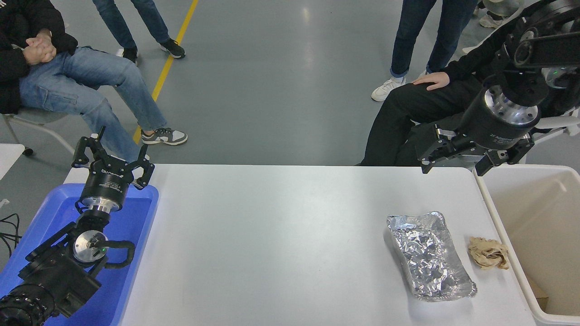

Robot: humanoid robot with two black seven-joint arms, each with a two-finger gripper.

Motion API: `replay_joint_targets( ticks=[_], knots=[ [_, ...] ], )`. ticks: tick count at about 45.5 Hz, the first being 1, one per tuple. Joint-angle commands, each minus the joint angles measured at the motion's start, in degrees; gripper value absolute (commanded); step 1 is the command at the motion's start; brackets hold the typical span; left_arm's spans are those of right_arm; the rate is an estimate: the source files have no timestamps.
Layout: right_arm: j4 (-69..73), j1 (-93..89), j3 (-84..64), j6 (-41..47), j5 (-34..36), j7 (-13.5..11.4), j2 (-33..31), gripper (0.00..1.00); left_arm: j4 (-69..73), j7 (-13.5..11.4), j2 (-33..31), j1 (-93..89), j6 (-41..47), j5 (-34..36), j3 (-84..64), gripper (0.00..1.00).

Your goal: Pick up foil plate and place in dustbin

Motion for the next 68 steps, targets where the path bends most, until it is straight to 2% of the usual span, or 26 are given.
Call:
replay_joint_targets(
  ticks=[1, 37, 47, 51, 55, 58, 62, 68],
  knots=[
    [0.1, 0.1, 0.0, 0.0, 0.0, 0.0, -0.5, 1.0, 0.0, -0.1, 0.0, 0.0, 0.1, -0.1, 0.0, 0.98],
    [0.1, -2.0, -0.8, 0.0, 0.0, 0.0, -2.9, 1.0, 0.1, -0.2, 0.0, 0.0, 0.1, -0.2, 0.0, 0.98],
    [0.1, -6.0, -0.7, 0.0, -1.1, 0.0, -6.1, 1.0, 0.1, -0.3, -0.1, 0.0, 0.1, -0.2, -0.1, 0.98],
    [0.1, -9.3, 0.0, -6.0, -1.1, 0.0, -8.2, 1.0, 0.0, -0.3, -0.1, 0.0, 0.1, -0.2, -0.1, 0.98],
    [0.1, -13.4, 0.6, -11.3, -1.2, 0.0, -8.2, 0.94, 0.1, -0.3, -0.1, 0.0, 0.1, -0.2, -0.1, 0.98],
    [-0.2, -17.6, 1.8, -15.5, -2.6, 0.0, -8.0, 0.94, 0.1, -0.3, -0.1, 0.0, 0.1, -0.2, -0.1, 0.98],
    [-2.9, -27.7, 6.5, -22.4, -11.1, -0.1, -8.0, 0.87, 0.1, -0.3, -0.1, 0.0, 0.1, -0.2, -0.1, 0.98],
    [-5.5, -36.6, 10.0, -30.7, -19.4, -0.1, -7.9, 0.86, 0.0, -0.3, -0.1, 0.0, 0.1, -0.2, -0.1, 0.98]
  ],
)
